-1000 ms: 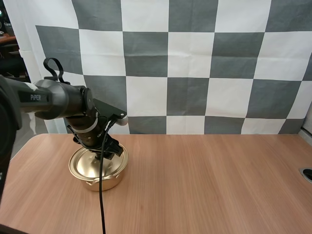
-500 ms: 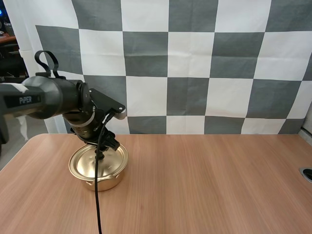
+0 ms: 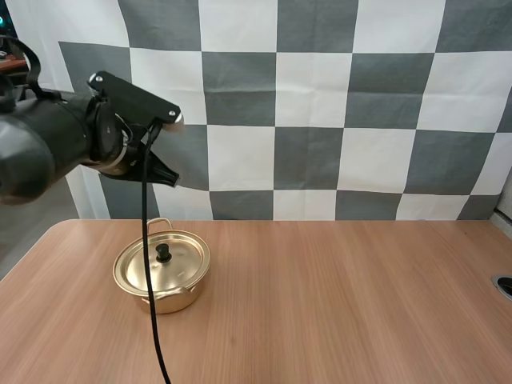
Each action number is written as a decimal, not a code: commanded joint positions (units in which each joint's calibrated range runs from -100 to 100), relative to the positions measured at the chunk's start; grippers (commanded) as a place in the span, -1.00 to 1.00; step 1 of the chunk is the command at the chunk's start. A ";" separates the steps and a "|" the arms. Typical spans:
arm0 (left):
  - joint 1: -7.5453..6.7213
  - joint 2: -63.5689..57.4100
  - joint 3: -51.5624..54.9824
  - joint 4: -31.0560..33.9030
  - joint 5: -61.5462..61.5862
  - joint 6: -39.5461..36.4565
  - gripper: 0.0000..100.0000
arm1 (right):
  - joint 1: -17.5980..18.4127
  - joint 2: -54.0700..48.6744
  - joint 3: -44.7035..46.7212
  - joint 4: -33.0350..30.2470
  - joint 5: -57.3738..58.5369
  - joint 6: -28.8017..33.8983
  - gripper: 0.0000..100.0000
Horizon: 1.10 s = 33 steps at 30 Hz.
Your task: Open the pot, put the car inside, and close it
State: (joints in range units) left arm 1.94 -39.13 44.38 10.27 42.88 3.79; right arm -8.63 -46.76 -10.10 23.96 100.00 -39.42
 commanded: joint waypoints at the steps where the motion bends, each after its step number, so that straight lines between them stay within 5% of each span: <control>1: 0.00 -4.54 -0.03 0.11 -5.89 0.03 -1.00 | -0.02 0.02 2.96 0.29 0.00 0.29 -1.00; 9: 0.00 -12.97 -0.03 -0.97 -13.38 -0.11 -1.00 | -0.02 0.02 12.82 -0.66 -9.62 0.29 -1.00; 16: 0.00 -22.22 6.22 -4.36 -13.46 -17.37 -1.00 | -0.02 0.02 16.90 1.49 -9.62 0.29 -1.00; 21: -0.50 -30.56 17.24 -4.39 -16.70 -21.23 -1.00 | 0.07 0.23 19.65 0.08 -10.37 0.29 -1.00; 25: -1.56 -37.41 31.13 -5.65 -30.30 -21.23 -1.00 | 3.77 1.02 24.29 -11.36 -20.48 4.02 -1.00; 29: -1.56 -44.37 44.35 -5.75 -45.96 -21.23 -1.00 | 9.09 1.02 30.06 -27.92 -28.02 17.27 -1.00; 33: -1.56 -50.26 54.27 -5.75 -52.32 -21.23 -1.00 | 11.61 -0.50 35.38 -31.82 -32.35 23.17 -1.00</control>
State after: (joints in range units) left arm 0.41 -85.77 80.63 4.51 0.00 -17.51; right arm 1.25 -46.71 22.58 7.22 70.39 -27.01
